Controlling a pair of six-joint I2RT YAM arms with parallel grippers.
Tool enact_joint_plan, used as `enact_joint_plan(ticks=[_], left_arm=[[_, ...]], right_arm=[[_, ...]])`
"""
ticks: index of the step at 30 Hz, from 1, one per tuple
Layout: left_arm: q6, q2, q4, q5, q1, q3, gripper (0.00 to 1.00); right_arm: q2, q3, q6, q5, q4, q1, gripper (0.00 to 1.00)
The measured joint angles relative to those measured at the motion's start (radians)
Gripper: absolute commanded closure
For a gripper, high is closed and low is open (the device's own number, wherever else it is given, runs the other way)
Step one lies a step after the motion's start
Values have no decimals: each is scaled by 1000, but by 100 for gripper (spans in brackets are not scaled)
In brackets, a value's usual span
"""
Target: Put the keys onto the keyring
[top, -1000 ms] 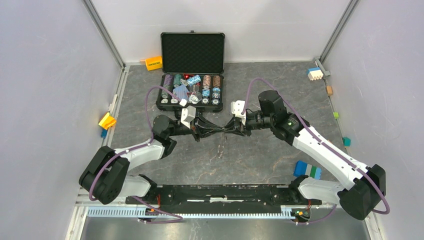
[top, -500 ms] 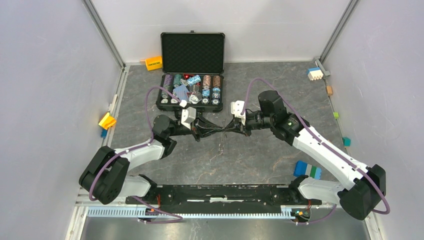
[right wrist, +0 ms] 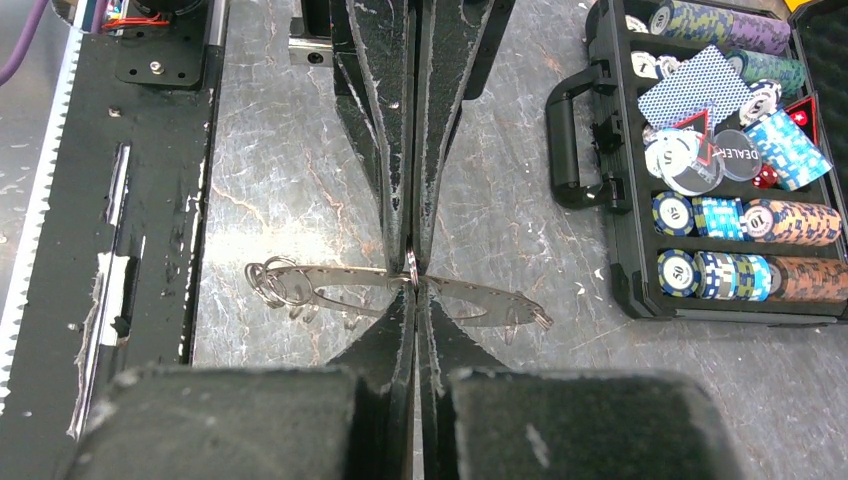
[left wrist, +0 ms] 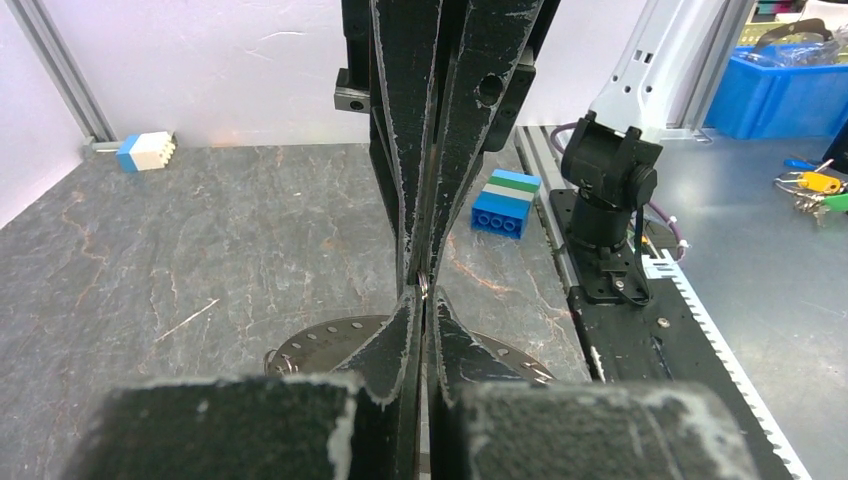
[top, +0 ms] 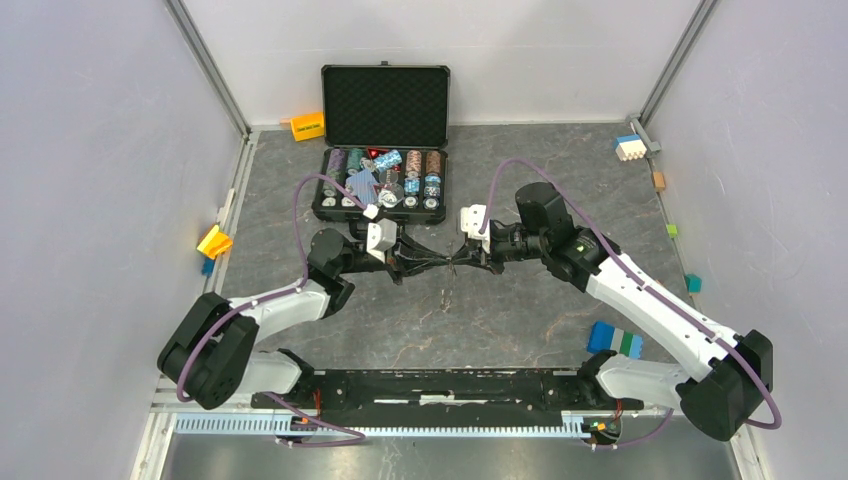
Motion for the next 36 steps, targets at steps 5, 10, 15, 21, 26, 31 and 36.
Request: enact_joint_plan(ticks=[5,10,15,21,26,31,36], left_arm=[[29,-17,-45,-3,-1,3,98],[62,-34,-100,-3,-1,12,95],[104,-56,-168,-3,-2,24,86],[195,-88,-338,2,1,72,60],[287,-101,-475,11,2,138,52],[424,-101,-683,22,2,242,51],[515,-101,-801,24,-1,275,53]], right_arm=[[0,0,-8,2,-2,2,100],[0,0,-16,5,-1,3,100],[0,-1,-24,14,-1,7,100],[-8,-1,-40,57,-16,14,100],[-11,0,-58,110,-48,35,100],[2,25,-77,164,-103,66,100],[23,63,-84,217,-130,90,100]])
